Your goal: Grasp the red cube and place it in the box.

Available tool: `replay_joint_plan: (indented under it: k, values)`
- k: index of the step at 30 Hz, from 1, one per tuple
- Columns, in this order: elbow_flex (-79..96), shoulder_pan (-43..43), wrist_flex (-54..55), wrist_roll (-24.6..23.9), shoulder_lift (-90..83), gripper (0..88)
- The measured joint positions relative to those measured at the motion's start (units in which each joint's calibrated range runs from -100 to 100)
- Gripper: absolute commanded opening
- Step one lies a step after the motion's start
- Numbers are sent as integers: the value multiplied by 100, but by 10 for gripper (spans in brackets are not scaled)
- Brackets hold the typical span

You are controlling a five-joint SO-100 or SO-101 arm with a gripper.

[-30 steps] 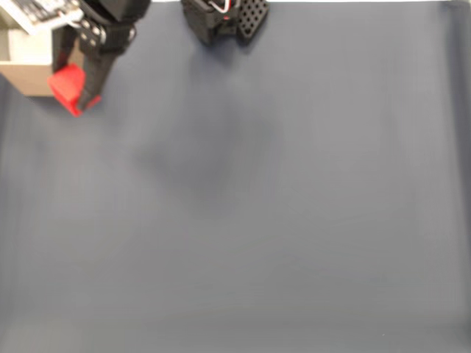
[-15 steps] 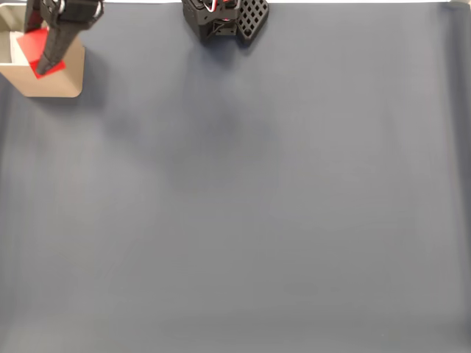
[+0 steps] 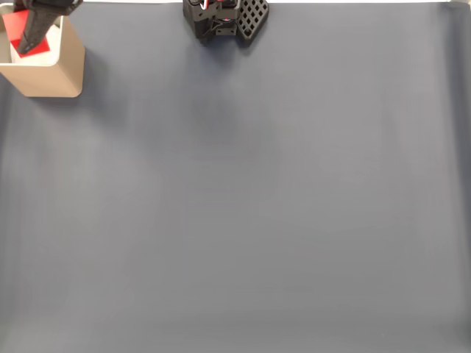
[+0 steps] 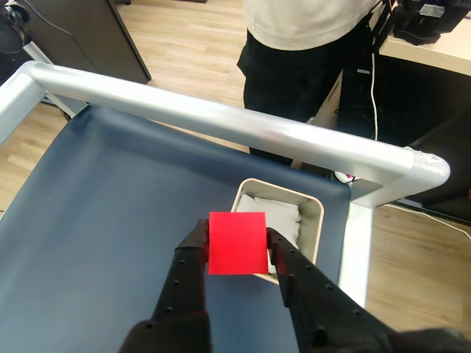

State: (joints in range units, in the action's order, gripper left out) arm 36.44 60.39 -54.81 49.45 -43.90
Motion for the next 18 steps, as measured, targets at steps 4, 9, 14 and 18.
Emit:
replay_joint_plan:
  k: [4,9,14,18]
  values:
    - [-54,156,16,0,156,0]
    - [-181,334,111,0,330,0]
    - [-199,453,175,0,382,0]
    - [-199,519,199,0,434,0]
